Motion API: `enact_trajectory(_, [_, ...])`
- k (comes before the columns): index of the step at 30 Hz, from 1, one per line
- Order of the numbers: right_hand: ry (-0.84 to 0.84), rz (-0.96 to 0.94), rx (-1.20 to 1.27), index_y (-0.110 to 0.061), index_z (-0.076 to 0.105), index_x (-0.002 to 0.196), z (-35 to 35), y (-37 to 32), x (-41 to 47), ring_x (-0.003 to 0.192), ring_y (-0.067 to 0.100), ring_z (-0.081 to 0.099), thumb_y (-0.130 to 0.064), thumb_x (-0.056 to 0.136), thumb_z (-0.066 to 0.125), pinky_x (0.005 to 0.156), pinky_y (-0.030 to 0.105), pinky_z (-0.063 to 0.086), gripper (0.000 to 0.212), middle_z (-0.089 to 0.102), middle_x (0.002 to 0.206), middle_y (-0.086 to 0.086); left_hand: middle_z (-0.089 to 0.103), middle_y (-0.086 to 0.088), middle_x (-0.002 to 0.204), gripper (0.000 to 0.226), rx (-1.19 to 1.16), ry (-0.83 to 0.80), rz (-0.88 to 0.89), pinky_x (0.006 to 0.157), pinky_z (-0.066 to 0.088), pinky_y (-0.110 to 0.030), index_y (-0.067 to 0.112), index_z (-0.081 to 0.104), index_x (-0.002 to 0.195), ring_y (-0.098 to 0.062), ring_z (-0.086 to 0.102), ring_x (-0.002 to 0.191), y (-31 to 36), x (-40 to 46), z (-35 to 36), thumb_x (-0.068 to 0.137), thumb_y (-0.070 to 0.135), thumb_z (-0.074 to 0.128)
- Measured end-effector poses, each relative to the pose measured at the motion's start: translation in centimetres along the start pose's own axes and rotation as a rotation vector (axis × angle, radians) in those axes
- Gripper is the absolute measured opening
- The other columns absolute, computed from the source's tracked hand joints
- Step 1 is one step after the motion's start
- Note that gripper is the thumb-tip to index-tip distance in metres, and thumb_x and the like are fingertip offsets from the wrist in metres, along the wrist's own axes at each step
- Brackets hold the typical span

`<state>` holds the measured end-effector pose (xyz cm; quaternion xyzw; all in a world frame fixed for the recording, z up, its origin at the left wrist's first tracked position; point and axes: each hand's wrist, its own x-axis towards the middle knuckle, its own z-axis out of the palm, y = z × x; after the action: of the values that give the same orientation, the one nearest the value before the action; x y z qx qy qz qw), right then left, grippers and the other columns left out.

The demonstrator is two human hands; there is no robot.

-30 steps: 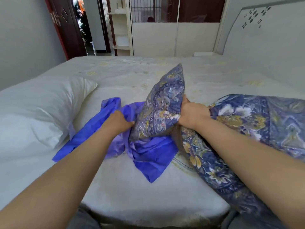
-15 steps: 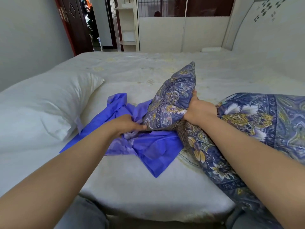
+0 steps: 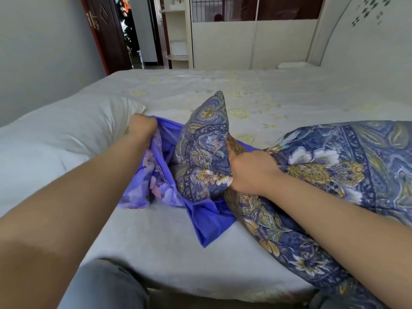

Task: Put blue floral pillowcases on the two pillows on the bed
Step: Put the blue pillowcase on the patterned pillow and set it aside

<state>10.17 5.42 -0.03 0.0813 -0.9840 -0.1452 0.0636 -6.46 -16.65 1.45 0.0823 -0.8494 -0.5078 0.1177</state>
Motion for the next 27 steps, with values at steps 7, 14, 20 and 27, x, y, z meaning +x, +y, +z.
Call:
enact_trajectory(7, [0.076,-0.196,-0.042,-0.011,-0.003,0.150,0.2,-1.1,-1.3,0.054,0.022,0.049,-0.021,0.079,0.049,0.045,0.025,0.039,0.089,0.048,0.063,0.000,0.059,-0.026,0.087,0.013,0.376,-0.182,0.057,0.063,0.050,-0.038,-0.001,0.056,0.078,-0.033,0.059,0.070,3.0,0.3,-1.3,0.084,0.004,0.045])
enact_trajectory(14, [0.050,-0.349,-0.166,-0.012,0.004,0.151,-0.5,-2.3,-0.2,0.056,0.022,0.048,-0.016,0.082,0.049,0.046,0.027,0.037,0.082,0.052,0.069,0.001,0.060,-0.022,0.088,0.020,0.674,-0.566,0.373,0.060,0.041,-0.027,-0.006,0.063,0.085,-0.028,0.053,0.072,11.8,-5.1,1.4,0.086,0.008,0.049])
enact_trajectory(20, [-0.030,-0.277,-0.015,-0.021,0.032,0.140,-0.7,-1.1,0.6,0.078,0.028,0.053,-0.030,0.082,0.054,0.055,0.029,0.035,0.062,0.045,0.106,0.007,0.062,-0.006,0.081,0.016,1.143,-0.480,0.813,0.058,0.041,-0.029,0.010,0.067,0.089,-0.028,0.057,0.078,12.3,-9.8,3.5,0.082,0.014,0.054])
enact_trajectory(27, [0.031,-0.242,0.032,-0.021,0.006,0.151,-0.5,-1.1,0.9,0.072,0.022,0.048,-0.045,0.076,0.059,0.055,0.027,0.035,0.095,-0.015,0.157,0.002,0.055,-0.004,0.099,0.016,1.382,-0.176,0.807,0.069,0.035,-0.032,0.015,0.061,0.101,-0.023,0.051,0.097,12.0,-11.1,2.9,0.090,0.016,0.051])
